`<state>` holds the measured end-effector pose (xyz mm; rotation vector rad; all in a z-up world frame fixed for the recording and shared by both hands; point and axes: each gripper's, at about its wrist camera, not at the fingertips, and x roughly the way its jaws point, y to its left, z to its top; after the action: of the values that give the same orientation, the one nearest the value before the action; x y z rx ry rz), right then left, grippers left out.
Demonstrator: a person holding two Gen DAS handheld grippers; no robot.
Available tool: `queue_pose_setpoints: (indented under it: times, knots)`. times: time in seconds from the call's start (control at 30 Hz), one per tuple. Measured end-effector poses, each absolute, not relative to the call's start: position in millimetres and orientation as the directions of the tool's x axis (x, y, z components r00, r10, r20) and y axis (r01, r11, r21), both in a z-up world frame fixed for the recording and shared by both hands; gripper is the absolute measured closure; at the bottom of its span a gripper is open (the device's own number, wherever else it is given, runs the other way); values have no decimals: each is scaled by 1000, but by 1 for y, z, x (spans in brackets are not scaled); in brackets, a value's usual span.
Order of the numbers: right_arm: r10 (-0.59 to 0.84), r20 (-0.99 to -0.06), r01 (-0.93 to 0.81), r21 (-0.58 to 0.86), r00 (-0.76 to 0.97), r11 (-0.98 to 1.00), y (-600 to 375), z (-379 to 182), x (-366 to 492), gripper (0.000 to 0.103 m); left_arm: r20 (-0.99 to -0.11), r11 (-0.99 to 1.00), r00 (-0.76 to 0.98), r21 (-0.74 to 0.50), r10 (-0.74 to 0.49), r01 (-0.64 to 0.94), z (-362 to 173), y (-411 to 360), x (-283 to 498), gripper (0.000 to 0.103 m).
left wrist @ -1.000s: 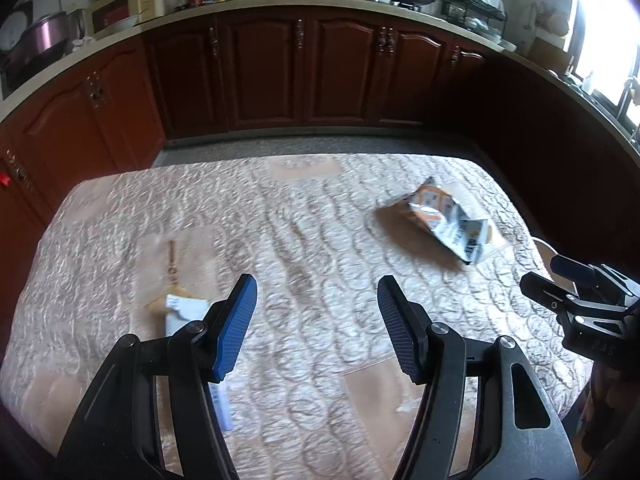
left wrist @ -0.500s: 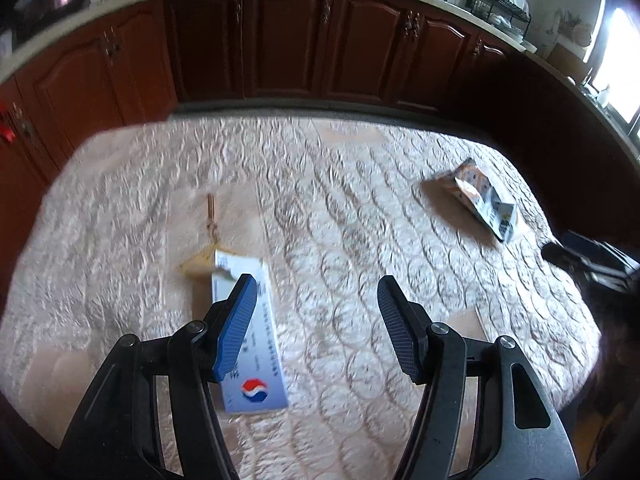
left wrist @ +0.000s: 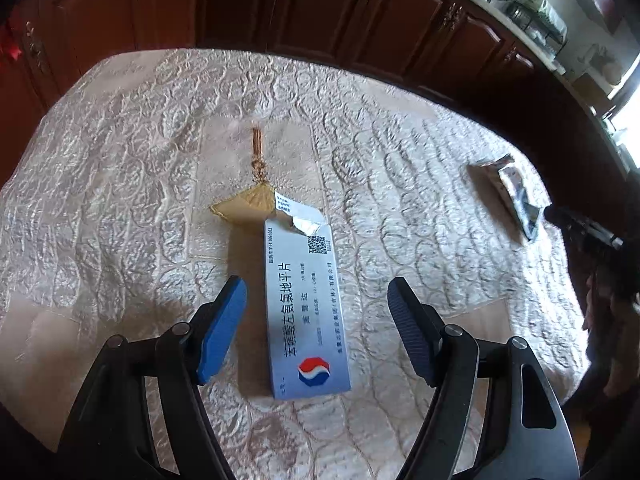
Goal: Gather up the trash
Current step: 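Grasp the white medicine box with the left tool while the right tool grasps the orange-patterned snack bag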
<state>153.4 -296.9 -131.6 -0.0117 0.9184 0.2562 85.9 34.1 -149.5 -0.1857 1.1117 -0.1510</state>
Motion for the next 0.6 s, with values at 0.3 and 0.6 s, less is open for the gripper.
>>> queue_pose_setpoints:
  times: [0.3,0.6]
  knots:
    - [201,-806,-263,59,557,963,-295,-147,196,10,-920,990,365,-129,-140,55,-179,12,99,31]
    - [228,-871,-297,101,434,950,-290,-185,234,11,-917,989,373,-118,-143,90,-183,0,104,44]
